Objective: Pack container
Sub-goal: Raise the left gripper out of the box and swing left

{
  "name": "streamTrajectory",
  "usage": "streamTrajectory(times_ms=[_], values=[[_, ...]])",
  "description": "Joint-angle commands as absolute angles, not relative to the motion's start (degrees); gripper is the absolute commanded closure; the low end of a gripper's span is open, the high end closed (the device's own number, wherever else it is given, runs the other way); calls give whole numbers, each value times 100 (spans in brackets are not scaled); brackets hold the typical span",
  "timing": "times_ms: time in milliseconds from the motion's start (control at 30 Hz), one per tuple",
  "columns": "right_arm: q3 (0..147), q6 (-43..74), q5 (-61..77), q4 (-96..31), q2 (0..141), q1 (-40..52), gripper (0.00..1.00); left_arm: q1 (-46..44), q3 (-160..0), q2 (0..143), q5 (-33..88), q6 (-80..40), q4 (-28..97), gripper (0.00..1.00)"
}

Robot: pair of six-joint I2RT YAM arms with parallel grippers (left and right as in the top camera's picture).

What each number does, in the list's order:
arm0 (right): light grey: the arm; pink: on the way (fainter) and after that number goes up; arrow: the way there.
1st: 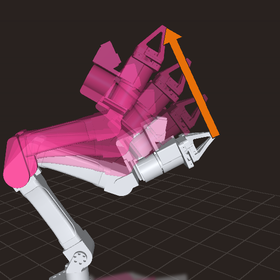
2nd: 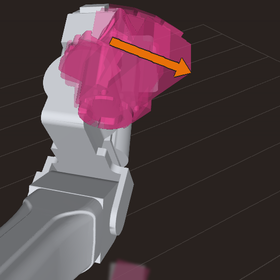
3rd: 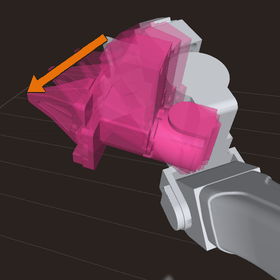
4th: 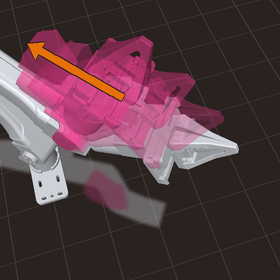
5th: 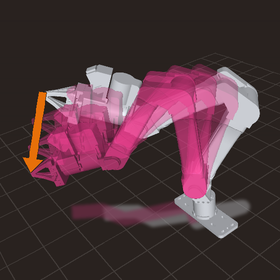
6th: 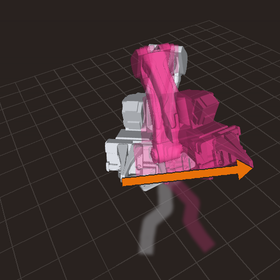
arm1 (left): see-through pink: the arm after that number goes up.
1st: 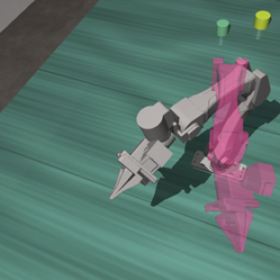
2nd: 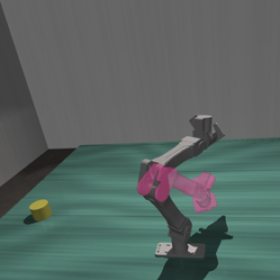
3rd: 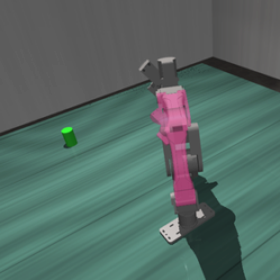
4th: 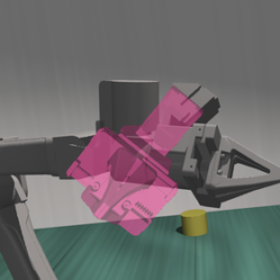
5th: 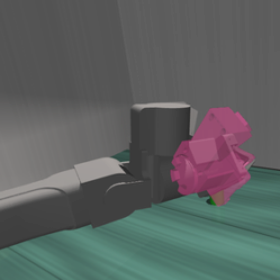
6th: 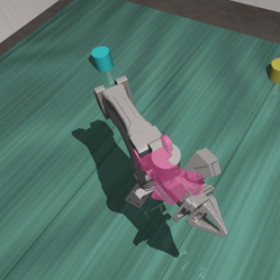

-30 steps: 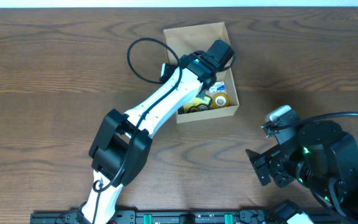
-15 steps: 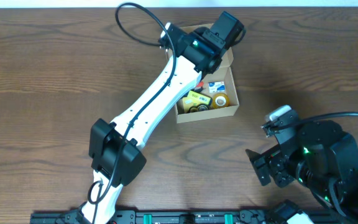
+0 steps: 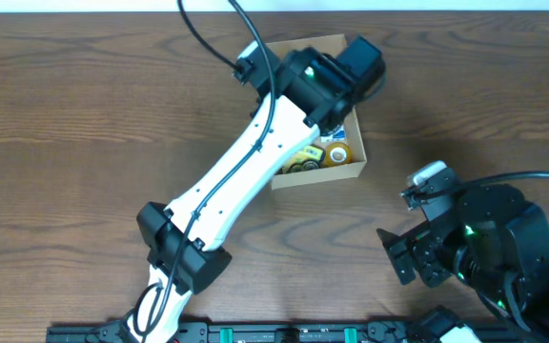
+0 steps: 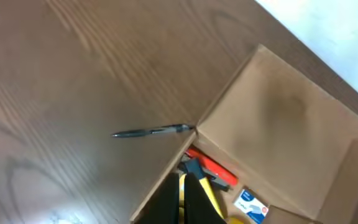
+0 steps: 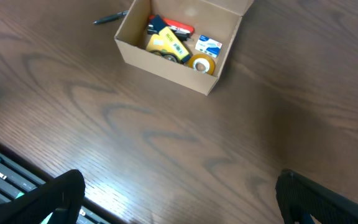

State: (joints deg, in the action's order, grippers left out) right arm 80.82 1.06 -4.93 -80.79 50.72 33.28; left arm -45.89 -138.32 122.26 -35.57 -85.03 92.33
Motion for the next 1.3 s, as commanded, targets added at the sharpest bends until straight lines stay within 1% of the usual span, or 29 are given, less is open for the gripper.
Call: streamTrajectory(times_ms=[0, 67, 200, 400, 533, 567, 733, 833, 900, 1000, 1100, 1133, 1267], values=[[8084, 185, -558, -8079, 5063, 3232, 1, -4633, -13931, 12167, -3824, -7649, 9682, 94], [8084, 187, -558, -8079, 5063, 3232, 1, -4635, -13931, 12167, -3850, -7273, 9679, 94], [8084, 187, -558, -8079, 5063, 3232, 1, -4416, -13931, 12134, -4027, -7032, 9679, 94], [8084, 187, -558, -8079, 5063, 3232, 1, -3892, -13931, 11944, -3896, -5872, 9679, 94], [8084, 185, -558, -8079, 5063, 3232, 1, -3470, -13931, 11749, -3964, -4757, 9627, 94], [8084, 185, -558, -8079, 5063, 3232, 1, -3312, -13933, 11695, -3957, -4250, 9513, 94], [8084, 187, -558, -8079, 5063, 3232, 1, -2823, -13935, 11616, -3935, -2676, 9133, 94], [8084, 187, -558, -8079, 5063, 3232, 1, -2600, -13935, 11616, -3913, -1938, 9004, 94], [8084, 187, -556, -8079, 5063, 3232, 1, -2416, -13935, 11611, -3640, -1380, 8973, 94], [8084, 185, -558, -8079, 5063, 3232, 1, -2204, -13935, 11611, -2676, -410, 9183, 94], [8084, 185, -558, -8079, 5063, 3232, 1, -2001, -13935, 11607, -2209, -117, 9690, 94], [8084, 187, -558, -8079, 5063, 3232, 1, -1922, -13893, 11572, -2156, -62, 9682, 94], [8084, 185, -558, -8079, 5063, 3232, 1, -1634, -13804, 11236, -1205, 849, 9682, 94]])
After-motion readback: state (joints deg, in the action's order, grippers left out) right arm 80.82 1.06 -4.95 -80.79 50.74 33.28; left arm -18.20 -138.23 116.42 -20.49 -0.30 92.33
